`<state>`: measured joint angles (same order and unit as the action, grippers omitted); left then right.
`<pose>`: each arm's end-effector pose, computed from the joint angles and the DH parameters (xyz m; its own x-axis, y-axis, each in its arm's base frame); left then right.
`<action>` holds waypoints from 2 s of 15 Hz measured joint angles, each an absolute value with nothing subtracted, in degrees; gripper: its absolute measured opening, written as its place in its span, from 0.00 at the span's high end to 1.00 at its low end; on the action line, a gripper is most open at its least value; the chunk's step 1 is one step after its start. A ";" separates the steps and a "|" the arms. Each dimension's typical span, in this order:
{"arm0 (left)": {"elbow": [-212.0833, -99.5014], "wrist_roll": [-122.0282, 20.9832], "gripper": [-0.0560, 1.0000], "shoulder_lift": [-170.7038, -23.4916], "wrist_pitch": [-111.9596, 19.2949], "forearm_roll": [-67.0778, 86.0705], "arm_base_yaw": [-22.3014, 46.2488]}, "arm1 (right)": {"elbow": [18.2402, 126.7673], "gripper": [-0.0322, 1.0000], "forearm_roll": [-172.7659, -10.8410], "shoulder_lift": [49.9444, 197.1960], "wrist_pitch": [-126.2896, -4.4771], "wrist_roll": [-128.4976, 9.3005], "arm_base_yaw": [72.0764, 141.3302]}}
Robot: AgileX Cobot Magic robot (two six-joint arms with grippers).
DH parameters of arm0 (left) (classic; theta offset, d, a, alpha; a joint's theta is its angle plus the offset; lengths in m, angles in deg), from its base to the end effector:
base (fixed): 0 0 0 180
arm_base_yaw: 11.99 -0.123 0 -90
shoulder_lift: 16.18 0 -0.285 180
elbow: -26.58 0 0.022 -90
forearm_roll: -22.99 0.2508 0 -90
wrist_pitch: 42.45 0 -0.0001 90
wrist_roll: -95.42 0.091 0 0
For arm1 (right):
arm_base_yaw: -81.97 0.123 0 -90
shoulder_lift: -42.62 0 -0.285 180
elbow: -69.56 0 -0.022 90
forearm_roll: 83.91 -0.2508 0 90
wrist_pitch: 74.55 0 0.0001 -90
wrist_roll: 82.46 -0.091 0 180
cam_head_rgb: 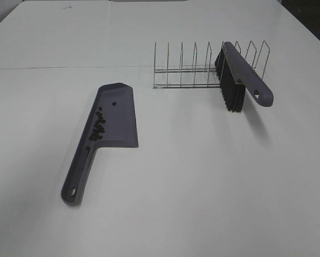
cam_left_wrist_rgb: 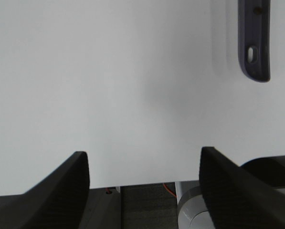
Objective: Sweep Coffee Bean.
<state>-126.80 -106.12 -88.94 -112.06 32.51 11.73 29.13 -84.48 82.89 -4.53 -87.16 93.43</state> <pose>0.1742 -0.0611 0.2878 -0.9684 0.0885 -0.2332 0.0708 0.9940 0.0834 0.0693 0.0149 0.2900 -0.8691 -0.0891 -0.4866 -0.1295 0.9903 0.0499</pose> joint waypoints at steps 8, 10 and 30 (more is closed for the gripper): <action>-105.88 -104.00 0.35 -41.22 -104.27 29.70 11.73 | 21.10 0.17 -83.91 69.31 -12.90 -83.03 93.43; -105.43 -100.74 0.35 -35.54 -103.47 29.58 11.73 | 20.99 0.17 -83.91 69.31 -13.36 -82.46 93.43; -105.31 -98.45 0.35 -23.80 -103.47 27.98 -5.57 | 20.99 0.17 -84.65 50.40 -13.70 -82.06 80.48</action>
